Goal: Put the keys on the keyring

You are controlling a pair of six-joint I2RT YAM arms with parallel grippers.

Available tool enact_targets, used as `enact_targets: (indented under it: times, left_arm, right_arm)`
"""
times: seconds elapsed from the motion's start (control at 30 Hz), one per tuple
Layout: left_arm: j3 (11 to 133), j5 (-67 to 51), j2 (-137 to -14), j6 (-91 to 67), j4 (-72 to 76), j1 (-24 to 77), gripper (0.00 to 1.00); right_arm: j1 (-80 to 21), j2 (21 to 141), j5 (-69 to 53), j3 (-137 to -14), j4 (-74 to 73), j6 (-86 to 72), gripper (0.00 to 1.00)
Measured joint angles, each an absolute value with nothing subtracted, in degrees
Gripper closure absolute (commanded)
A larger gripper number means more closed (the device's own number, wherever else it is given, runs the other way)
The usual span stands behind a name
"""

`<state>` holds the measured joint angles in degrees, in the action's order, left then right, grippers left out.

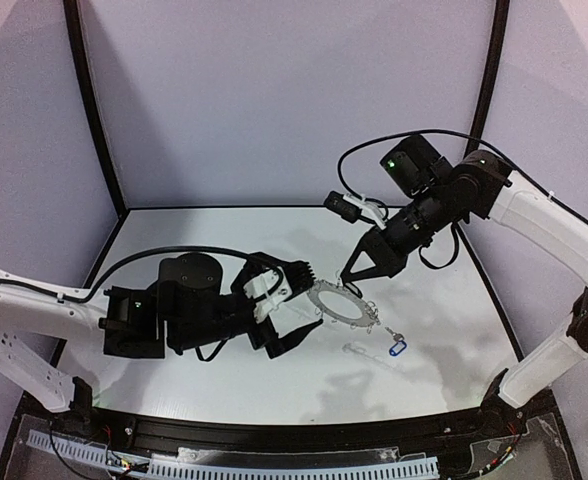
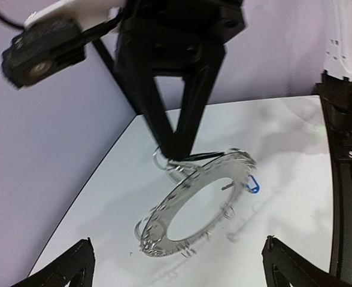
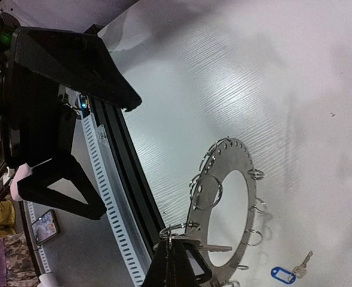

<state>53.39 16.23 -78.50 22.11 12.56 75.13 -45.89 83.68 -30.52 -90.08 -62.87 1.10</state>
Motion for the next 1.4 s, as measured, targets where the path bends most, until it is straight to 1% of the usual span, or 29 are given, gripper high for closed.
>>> enact_targets:
  times: [0.23, 0.4, 0.57, 0.73, 0.8, 0.83, 0.87, 0.93, 1.03, 1.13, 1.17, 1.3, 1.33, 1.4]
  left_arm:
    - [52.5, 21.5, -78.3, 19.9, 14.0, 75.1, 0.01]
    - [52.6, 19.8, -78.7, 17.6, 13.3, 73.4, 0.01]
    - [51.2, 6.6, -78.1, 15.1, 13.3, 68.2, 0.01]
    - [51.0, -2.8, -78.0, 13.4, 13.3, 65.7, 0.01]
    - [51.1, -5.7, -78.2, 13.1, 13.3, 65.5, 0.03]
    - [51.3, -7.0, -78.5, 13.0, 13.3, 65.5, 0.05]
    - [51.5, -8.0, -78.8, 13.0, 13.3, 65.5, 0.11]
    - [51.8, -11.0, -80.0, 12.8, 13.1, 65.5, 0.17]
    - [52.1, -12.8, -81.2, 12.5, 12.9, 65.5, 0.22]
    - [52.5, -13.8, -82.4, 12.4, 13.0, 65.5, 0.30]
    - [52.6, -14.0, -82.6, 12.3, 13.0, 65.5, 0.36]
    - [53.4, -15.3, -83.8, 12.2, 13.5, 65.5, 0.44]
    - [53.4, -15.5, -83.8, 11.9, 13.7, 65.5, 0.54]
    - [53.4, -16.0, -83.8, 11.8, 14.2, 65.5, 0.60]
  right_arm:
    - [-46.6, 83.5, -27.8, -90.9, -63.3, 3.5, 1.00]
    - [-47.1, 82.6, -28.0, -90.9, -63.5, 5.1, 1.00]
    - [-47.9, 81.1, -31.1, -90.9, -63.9, 8.3, 1.00]
    - [-48.6, 80.1, -33.6, -90.9, -64.1, 10.5, 1.00]
    - [-48.7, 79.9, -34.0, -90.9, -64.1, 10.9, 1.00]
    - [-48.7, 79.9, -34.1, -90.9, -64.1, 11.0, 1.00]
    - [-48.7, 79.9, -34.4, -90.9, -64.1, 11.1, 1.00]
    - [-48.8, 79.7, -35.5, -90.9, -63.9, 11.9, 1.00]
    - [-48.8, 79.2, -37.1, -90.8, -63.8, 12.7, 1.00]
    - [-48.8, 78.4, -38.9, -90.7, -63.3, 13.3, 1.00]
    - [-48.9, 78.2, -39.1, -90.7, -63.1, 13.4, 1.00]
    - [-49.0, 77.1, -40.2, -90.5, -62.5, 13.5, 1.00]
    - [-49.0, 77.0, -40.2, -90.4, -62.5, 13.5, 1.00]
    - [-49.0, 76.7, -40.3, -90.0, -62.2, 13.5, 1.00]
